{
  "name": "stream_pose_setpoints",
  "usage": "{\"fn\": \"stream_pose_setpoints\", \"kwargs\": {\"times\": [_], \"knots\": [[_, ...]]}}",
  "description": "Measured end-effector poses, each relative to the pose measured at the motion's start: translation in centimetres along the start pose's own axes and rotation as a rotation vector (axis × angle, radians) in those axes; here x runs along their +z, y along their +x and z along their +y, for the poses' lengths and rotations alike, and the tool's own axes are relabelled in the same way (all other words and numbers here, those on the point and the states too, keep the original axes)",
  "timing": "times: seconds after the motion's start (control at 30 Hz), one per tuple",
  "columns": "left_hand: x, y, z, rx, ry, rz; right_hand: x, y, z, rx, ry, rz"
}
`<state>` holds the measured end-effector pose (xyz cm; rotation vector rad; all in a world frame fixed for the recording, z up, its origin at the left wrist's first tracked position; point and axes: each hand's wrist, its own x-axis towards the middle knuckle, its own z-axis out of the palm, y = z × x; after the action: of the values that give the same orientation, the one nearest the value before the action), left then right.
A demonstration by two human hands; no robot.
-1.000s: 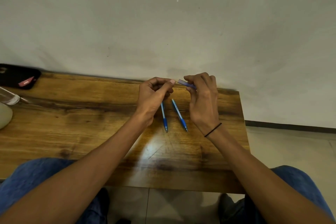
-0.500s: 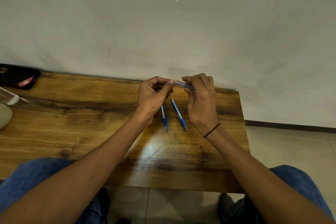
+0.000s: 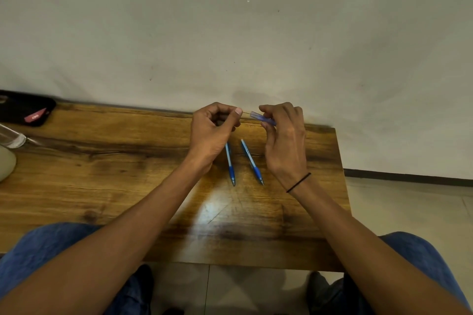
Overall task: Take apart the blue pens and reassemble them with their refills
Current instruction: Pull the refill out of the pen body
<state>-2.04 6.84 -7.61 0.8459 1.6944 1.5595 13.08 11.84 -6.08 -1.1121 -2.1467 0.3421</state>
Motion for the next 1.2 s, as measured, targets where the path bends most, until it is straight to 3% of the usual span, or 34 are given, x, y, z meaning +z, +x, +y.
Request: {"fn": "stream_pose_setpoints", "kwargs": {"times": [0.83,1.2], "knots": [[-1.2,0.8,1.0,0.015,-0.046,0.055,-0.2,0.3,0.7,0.033,0.014,0.058],[-1.6,1.1,0.9,-0.042,-0.129,0.078,0.2,0.8,1.3,0.274,0.281,0.055]]}}
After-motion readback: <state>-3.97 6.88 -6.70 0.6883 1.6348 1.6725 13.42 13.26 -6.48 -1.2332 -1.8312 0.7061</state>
